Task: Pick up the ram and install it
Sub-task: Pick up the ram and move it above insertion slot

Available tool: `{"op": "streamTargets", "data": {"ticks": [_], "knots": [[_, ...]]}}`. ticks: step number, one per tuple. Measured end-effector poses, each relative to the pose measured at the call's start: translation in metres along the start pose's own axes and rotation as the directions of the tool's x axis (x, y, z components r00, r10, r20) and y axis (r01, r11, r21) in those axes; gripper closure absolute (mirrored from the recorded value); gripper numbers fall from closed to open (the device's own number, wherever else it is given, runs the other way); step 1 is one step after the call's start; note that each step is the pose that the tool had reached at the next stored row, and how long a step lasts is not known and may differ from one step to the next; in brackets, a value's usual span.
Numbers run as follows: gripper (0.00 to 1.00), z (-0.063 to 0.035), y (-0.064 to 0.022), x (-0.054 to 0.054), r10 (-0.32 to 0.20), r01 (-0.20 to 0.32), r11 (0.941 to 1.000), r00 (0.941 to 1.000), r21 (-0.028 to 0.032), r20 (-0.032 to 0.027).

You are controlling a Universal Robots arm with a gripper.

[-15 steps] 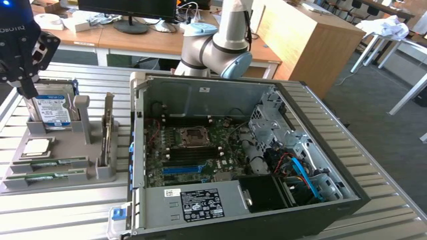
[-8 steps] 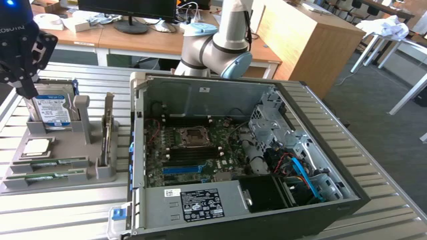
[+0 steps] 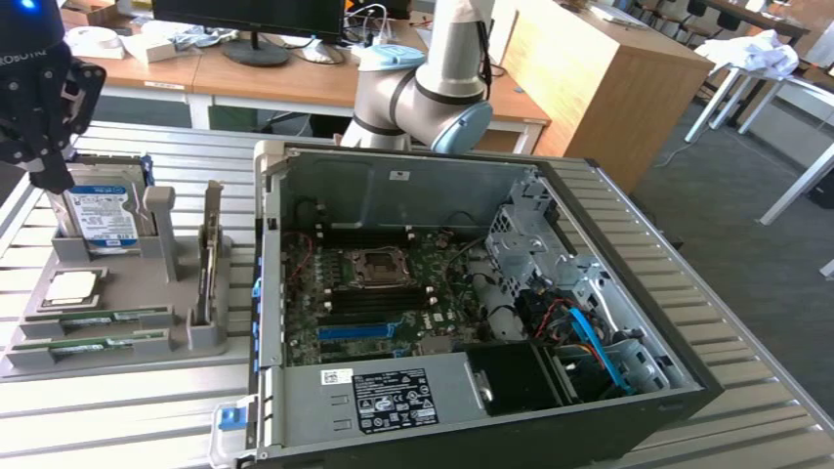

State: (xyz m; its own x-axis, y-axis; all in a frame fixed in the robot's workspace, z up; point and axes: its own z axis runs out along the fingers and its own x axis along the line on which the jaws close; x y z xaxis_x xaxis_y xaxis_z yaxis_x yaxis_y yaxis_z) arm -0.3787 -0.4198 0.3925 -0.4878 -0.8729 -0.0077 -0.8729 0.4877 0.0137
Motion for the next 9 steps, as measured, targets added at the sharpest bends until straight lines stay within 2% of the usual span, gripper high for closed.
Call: {"op": "streamTargets", "data": {"ticks": [5,9], "knots": [[0.9,0.0,0.0001,0.0001,-0.079,0.079,0.9968,0.9968,0.0009,-0.0041],[0.9,0.0,0.0001,0.0001,-0.141,0.141,0.9899,0.9899,0.0013,-0.0072]]}}
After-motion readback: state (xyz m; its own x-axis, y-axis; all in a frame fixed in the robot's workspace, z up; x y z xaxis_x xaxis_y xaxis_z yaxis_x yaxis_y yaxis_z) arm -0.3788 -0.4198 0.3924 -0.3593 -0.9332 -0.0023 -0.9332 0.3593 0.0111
